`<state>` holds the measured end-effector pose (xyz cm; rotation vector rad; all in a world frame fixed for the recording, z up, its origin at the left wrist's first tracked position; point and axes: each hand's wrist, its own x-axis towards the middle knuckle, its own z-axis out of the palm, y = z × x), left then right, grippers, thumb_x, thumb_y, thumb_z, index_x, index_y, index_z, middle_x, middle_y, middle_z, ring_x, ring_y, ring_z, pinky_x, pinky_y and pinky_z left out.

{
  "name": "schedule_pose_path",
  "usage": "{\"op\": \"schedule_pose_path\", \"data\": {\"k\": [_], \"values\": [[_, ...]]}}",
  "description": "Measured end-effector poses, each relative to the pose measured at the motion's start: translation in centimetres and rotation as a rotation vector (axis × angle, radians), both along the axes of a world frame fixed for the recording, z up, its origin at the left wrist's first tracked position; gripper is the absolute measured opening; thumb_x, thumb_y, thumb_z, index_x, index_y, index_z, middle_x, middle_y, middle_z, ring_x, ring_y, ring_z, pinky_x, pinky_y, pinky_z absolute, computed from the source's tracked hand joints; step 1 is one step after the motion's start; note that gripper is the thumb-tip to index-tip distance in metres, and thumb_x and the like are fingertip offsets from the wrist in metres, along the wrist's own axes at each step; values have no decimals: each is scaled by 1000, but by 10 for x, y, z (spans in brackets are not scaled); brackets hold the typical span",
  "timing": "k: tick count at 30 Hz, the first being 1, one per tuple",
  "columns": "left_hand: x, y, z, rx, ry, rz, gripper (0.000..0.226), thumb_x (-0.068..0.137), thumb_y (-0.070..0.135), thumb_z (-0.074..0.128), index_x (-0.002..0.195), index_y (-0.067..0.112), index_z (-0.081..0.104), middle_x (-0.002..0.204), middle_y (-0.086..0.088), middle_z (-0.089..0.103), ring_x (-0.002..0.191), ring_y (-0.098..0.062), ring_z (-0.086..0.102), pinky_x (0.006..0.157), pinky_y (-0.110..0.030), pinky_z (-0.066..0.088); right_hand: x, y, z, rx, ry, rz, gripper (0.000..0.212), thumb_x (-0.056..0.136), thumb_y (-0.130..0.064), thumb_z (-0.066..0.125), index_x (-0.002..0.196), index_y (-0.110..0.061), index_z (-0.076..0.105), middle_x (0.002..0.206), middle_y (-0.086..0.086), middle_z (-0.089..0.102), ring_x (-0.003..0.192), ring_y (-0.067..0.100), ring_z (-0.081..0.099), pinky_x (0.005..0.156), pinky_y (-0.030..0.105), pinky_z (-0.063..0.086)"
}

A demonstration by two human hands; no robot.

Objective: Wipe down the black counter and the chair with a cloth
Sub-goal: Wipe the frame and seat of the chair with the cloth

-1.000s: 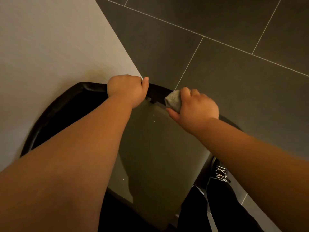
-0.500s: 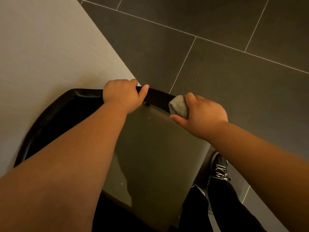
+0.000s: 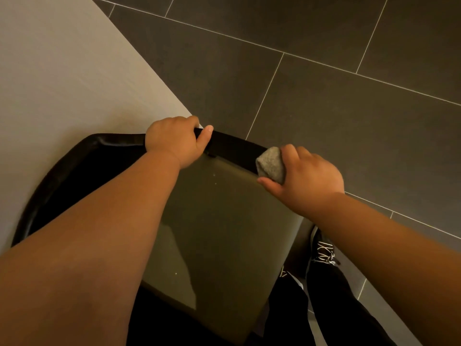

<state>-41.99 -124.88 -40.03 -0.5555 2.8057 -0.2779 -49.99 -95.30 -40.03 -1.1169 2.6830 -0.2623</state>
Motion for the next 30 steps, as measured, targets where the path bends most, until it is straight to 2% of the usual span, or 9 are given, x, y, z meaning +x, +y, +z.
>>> {"op": "schedule_pose_path", "data": {"k": [3, 7, 10, 13, 17, 21, 25, 27, 30], "values": [[-1, 0, 0, -3, 4, 8, 62, 104, 67, 17, 118, 28, 63, 84, 0, 60, 72, -23, 57, 55, -29, 37, -4, -17, 2, 54, -27, -15, 67, 85, -86, 43, 110, -24, 46, 99, 3, 63, 81, 29, 65, 58, 32, 37], [-3, 1, 1, 45, 8, 30, 56, 105, 64, 21, 123, 31, 63, 89, -3, 63, 76, -27, 56, 59, -33, 41, -5, -49, 2, 40, -82, 33, 66, 88, -85, 41, 115, -24, 45, 106, 5, 63, 88, 30, 65, 62, 36, 39], [0, 1, 0, 61, 29, 28, 57, 105, 63, 20, 125, 31, 62, 92, -5, 66, 79, -28, 57, 60, -33, 43, -6, -31, 4, 0, -123, 41, 66, 88, -84, 44, 117, -24, 45, 109, 4, 62, 91, 30, 65, 63, 35, 39], [0, -2, 0, 37, 37, -3, 60, 105, 62, 16, 120, 27, 63, 87, -5, 63, 79, -26, 56, 61, -33, 42, -6, 15, 4, -9, -126, -22, 65, 87, -85, 43, 111, -25, 45, 103, 2, 63, 86, 28, 65, 60, 34, 39], [3, 2, 0, 58, 43, 22, 64, 104, 61, 13, 119, 23, 63, 98, -9, 65, 88, -28, 54, 73, -41, 47, 4, 56, -2, -12, -95, -108, 67, 86, -84, 42, 112, -23, 50, 100, 1, 62, 84, 27, 64, 60, 31, 38], [-7, 48, -4, 163, 100, -26, 53, 101, 59, 25, 116, 25, 63, 110, -8, 65, 101, -32, 57, 88, -47, 44, 2, 20, 0, 20, -60, -104, 63, 90, -83, 39, 110, -23, 48, 103, 3, 62, 88, 29, 65, 62, 34, 38], [-30, 106, -1, 200, 90, -115, 54, 100, 56, 21, 103, 30, 69, 98, 2, 66, 94, -27, 57, 86, -44, 37, 2, 3, -1, -14, -42, -49, 65, 91, -82, 39, 114, -22, 50, 105, 2, 64, 89, 28, 66, 63, 34, 37], [-29, 109, -1, 214, 99, -118, 55, 101, 55, 21, 103, 30, 70, 94, 4, 65, 90, -22, 55, 85, -42, 36, 4, 24, -1, -20, -50, -44, 69, 91, -81, 41, 124, -21, 50, 108, 2, 64, 91, 27, 67, 63, 34, 41], [-25, 104, -3, 241, 123, -127, 52, 104, 55, 23, 104, 29, 69, 92, 6, 63, 86, -14, 46, 87, -41, 41, 9, 69, -3, -91, -156, -144, 73, 88, -78, 48, 135, -23, 48, 112, 1, 63, 96, 28, 66, 68, 35, 48]]}}
